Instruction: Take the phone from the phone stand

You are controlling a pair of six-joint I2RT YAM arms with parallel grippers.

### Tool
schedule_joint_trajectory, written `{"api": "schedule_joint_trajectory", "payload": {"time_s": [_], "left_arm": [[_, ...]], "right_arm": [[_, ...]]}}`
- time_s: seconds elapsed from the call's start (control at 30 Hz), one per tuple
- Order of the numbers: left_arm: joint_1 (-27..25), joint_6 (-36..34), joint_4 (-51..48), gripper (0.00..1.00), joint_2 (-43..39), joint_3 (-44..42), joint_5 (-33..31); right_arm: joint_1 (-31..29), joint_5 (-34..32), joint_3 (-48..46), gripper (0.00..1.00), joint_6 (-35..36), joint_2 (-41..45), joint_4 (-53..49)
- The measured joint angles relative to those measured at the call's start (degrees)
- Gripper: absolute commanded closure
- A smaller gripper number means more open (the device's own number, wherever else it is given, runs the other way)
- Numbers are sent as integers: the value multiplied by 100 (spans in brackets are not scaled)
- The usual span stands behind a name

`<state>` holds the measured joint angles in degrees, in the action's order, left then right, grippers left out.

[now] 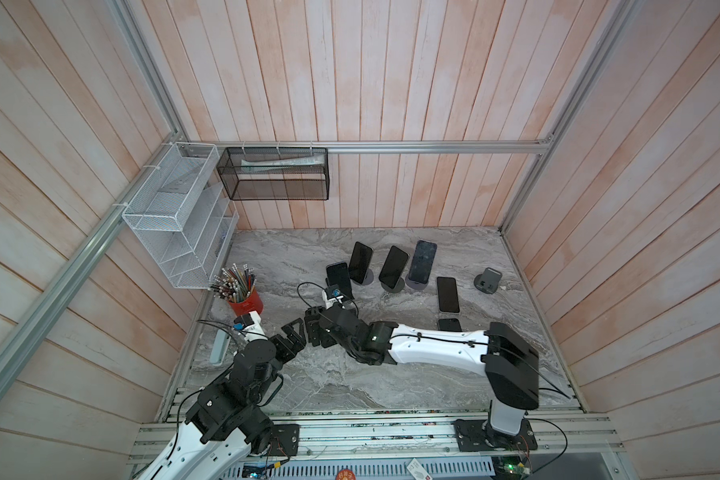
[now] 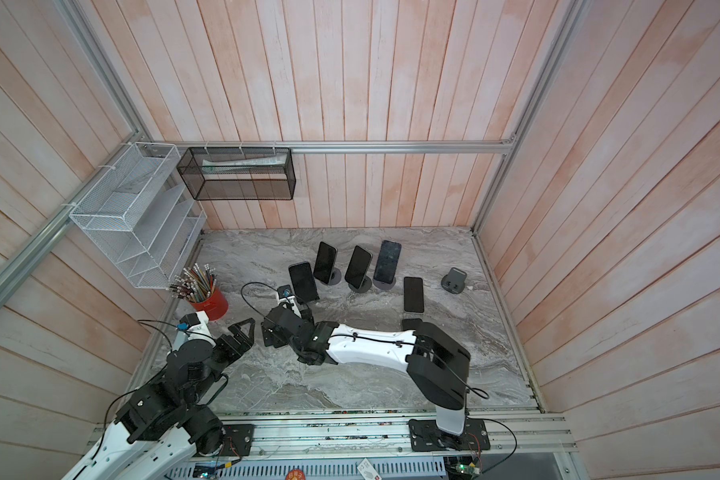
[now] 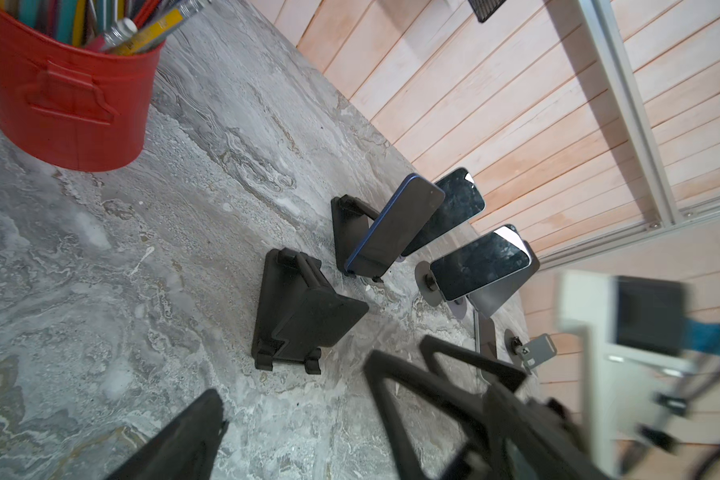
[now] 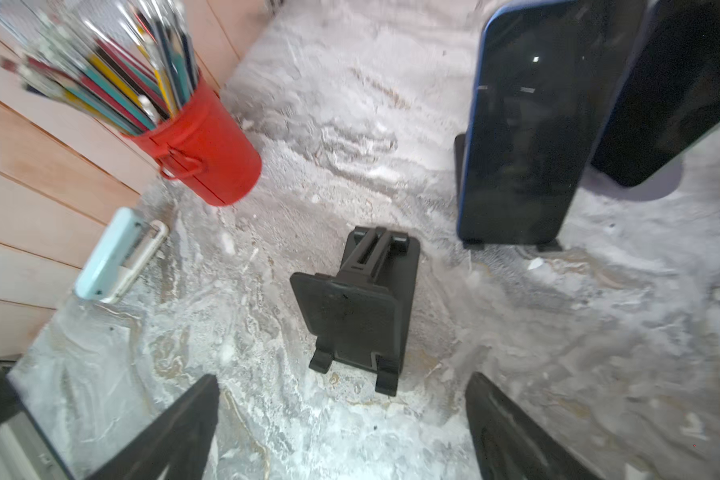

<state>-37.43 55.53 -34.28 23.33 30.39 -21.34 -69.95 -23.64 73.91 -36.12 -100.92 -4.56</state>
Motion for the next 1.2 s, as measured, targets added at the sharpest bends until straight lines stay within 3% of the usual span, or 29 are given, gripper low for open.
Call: {"api": "schedule_joint_trajectory", "payload": {"time_s": [0.23,0.37,0.53,0.7,0.97,1.2], "left_arm": [[0,-87,597,6,673,2,376],[-101,-210,839,3,1578,245,398],[-638,-378,1040,2,2734,874,114],[-728,-522,1316,2,3237,1145,-52],[-728,-623,1460,4,3296,1261,-39],[-839,-330,1499,4,2398,649,184]], "right_arm": [[15,-750,-1408,5,177,1716,111],[190,-1185,-2374,3,186,2614,-68],[614,-1300,-3305,2,203,3810,-243],[754,-1292,-3943,2,184,4826,-280],[765,-901,-3989,7,188,4548,-282],[765,-533,-3536,2,439,3499,-22]]}}
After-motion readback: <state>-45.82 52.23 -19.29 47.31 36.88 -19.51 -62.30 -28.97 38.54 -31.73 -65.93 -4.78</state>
